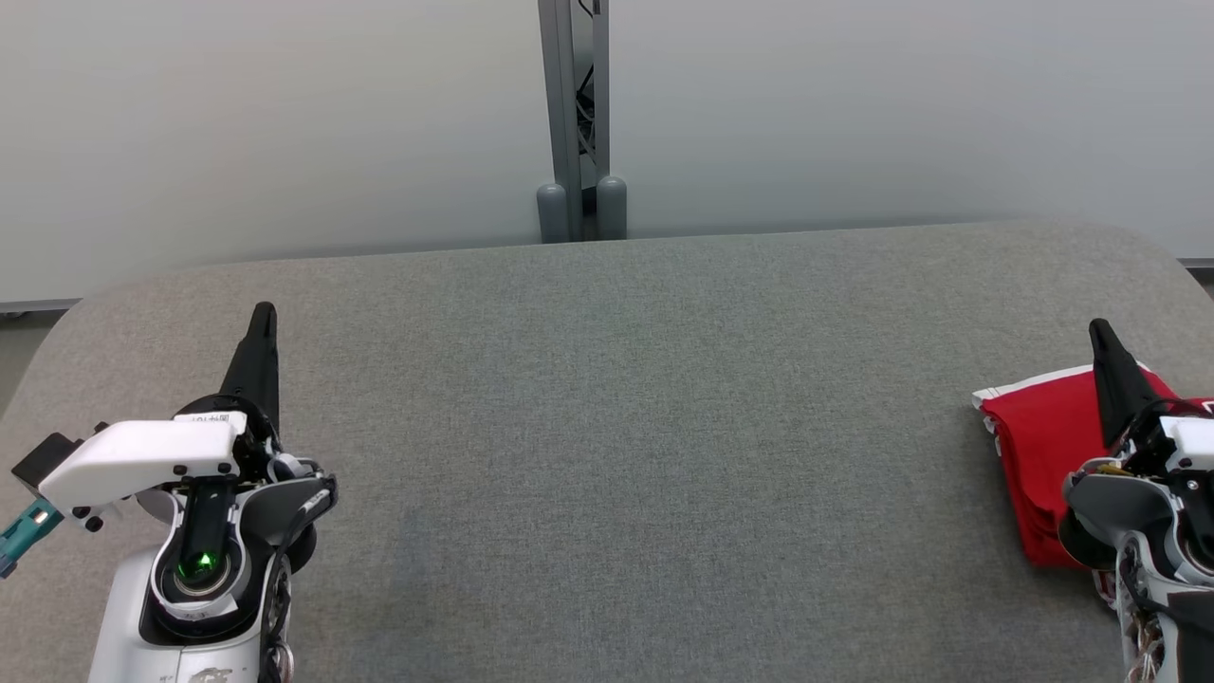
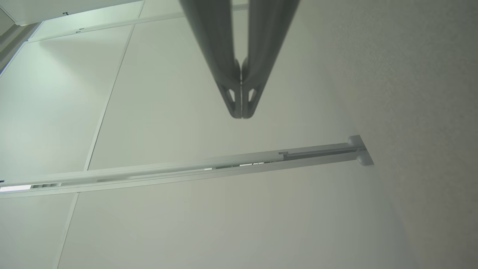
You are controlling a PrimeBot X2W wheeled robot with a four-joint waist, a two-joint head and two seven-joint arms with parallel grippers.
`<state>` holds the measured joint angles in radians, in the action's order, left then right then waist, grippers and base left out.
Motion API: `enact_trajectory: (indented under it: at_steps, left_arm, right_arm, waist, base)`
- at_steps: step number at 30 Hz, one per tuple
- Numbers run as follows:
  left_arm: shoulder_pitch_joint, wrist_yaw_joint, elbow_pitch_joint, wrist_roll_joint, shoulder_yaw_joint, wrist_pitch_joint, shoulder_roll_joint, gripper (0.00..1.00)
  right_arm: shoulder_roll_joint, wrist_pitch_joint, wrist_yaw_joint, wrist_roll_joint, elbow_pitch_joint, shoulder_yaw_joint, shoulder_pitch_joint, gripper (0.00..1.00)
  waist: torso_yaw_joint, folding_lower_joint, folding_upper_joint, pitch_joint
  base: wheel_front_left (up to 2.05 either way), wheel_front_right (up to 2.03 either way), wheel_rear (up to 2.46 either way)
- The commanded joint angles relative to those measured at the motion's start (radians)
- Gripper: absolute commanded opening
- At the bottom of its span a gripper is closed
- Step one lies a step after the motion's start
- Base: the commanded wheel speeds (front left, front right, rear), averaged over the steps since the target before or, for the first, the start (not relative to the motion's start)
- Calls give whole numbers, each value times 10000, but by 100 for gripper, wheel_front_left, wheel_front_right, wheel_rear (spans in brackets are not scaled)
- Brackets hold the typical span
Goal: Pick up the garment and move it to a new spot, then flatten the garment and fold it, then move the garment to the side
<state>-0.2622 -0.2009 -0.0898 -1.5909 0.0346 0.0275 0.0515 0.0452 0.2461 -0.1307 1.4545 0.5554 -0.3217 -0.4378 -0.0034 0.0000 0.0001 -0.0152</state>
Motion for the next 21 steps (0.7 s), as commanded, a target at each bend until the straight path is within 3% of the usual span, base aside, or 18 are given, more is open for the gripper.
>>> enact_trajectory:
  at_steps: [1, 21]
  left_arm:
    - [-192, -28, 36, -146, 80, 44, 1, 0]
    - [-209, -28, 33, -260, 99, 74, -13, 0]
  right_arm:
    - [91, 55, 0, 205, 67, -63, -156, 0]
    - [90, 98, 0, 307, 119, -80, -183, 0]
  waist:
    - [-2, 0, -1, 2]
    - [-6, 0, -1, 6]
  base:
    - [0, 0, 0]
    - [0, 0, 0]
